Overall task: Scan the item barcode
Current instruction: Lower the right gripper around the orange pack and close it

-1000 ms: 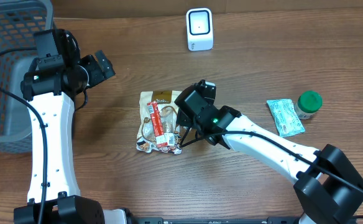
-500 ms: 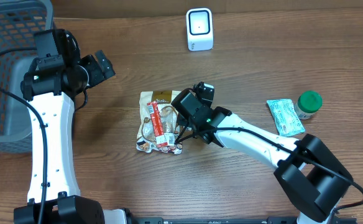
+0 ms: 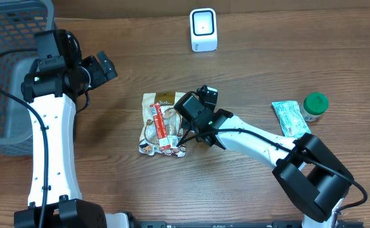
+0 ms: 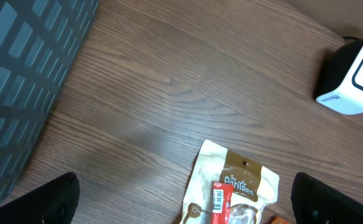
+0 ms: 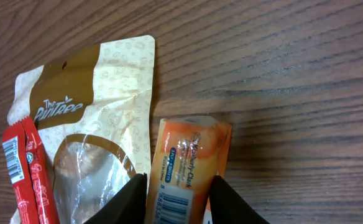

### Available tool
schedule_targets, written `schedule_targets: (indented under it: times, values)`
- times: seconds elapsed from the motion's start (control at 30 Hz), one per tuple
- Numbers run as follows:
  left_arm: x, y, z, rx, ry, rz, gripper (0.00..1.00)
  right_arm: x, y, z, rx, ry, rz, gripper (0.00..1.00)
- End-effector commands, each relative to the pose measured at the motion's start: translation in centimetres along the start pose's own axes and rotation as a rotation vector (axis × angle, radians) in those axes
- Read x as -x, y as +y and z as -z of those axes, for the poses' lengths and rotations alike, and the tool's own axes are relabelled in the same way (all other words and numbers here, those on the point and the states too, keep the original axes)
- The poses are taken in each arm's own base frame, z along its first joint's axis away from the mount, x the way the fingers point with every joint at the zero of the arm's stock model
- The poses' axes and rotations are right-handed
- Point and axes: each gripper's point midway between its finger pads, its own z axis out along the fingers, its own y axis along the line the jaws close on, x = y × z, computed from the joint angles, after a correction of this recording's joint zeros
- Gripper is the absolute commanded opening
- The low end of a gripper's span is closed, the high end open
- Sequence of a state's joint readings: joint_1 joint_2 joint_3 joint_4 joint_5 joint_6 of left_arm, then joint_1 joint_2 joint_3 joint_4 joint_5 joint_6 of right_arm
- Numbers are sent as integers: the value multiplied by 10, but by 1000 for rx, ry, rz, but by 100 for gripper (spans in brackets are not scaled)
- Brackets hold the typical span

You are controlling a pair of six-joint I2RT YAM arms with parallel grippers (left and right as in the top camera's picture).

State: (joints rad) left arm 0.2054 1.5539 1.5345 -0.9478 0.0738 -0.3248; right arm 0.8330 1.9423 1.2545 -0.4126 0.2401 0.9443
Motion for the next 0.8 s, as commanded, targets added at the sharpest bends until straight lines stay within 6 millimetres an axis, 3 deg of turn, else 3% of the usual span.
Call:
schedule_targets:
  times: [0.0,0.17,0.27,0.53,0.77]
  values:
    - [7,-1,12,-6,-36,-14,100,-2,-3,-2,-15,-4,5,32]
    - [7,-1,12,-6,-36,-14,100,-1,-6,-1,-23,-3,15,24]
    - [7,-1,12,-6,-37,-14,100,10,-8,5,-28,-27,78,20]
    - [7,-1,12,-6,-37,-14,100,47,-18,55,-65,-108,312,14]
    - [7,-1,12,-6,-37,-14,100,28,-55,56,-193,28,606,19]
